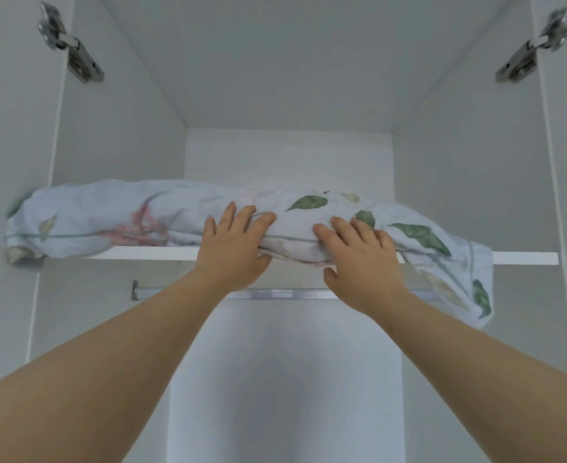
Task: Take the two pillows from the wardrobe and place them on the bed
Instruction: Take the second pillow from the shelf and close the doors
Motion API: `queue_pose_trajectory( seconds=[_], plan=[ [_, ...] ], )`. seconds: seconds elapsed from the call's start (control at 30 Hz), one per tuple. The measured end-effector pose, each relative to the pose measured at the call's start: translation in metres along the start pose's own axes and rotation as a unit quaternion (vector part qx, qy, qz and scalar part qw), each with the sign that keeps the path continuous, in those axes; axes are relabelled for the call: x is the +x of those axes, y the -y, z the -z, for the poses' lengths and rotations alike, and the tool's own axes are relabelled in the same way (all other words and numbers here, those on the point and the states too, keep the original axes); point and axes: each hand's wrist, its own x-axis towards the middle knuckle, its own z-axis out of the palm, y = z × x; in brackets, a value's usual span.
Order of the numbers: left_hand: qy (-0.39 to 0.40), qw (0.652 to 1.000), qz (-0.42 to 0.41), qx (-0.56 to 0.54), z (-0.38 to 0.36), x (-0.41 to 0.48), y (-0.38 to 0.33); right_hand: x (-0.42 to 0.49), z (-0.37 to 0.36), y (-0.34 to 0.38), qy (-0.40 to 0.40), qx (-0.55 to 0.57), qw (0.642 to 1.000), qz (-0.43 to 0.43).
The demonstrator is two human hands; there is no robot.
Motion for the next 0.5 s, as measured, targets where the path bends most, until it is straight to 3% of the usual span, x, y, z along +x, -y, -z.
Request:
queue_pose_trajectory(
  seconds=[0.2,0.4,0.5],
  plan=[
    [0.067,0.992,0.011,-0.109,-0.004,0.011,0.001,0.012,-0.019,-0.005,0.093,-0.007,0.996,-0.012],
    [0.003,0.992,0.049,-0.114,-0.004,0.008,-0.003,0.020,-0.016,-0.010,0.048,0.045,0.998,-0.019],
    [0.015,0.989,0.069,-0.129,0.002,0.006,-0.002,0.021,-0.011,-0.015,0.014,0.068,0.997,-0.015]
  ],
)
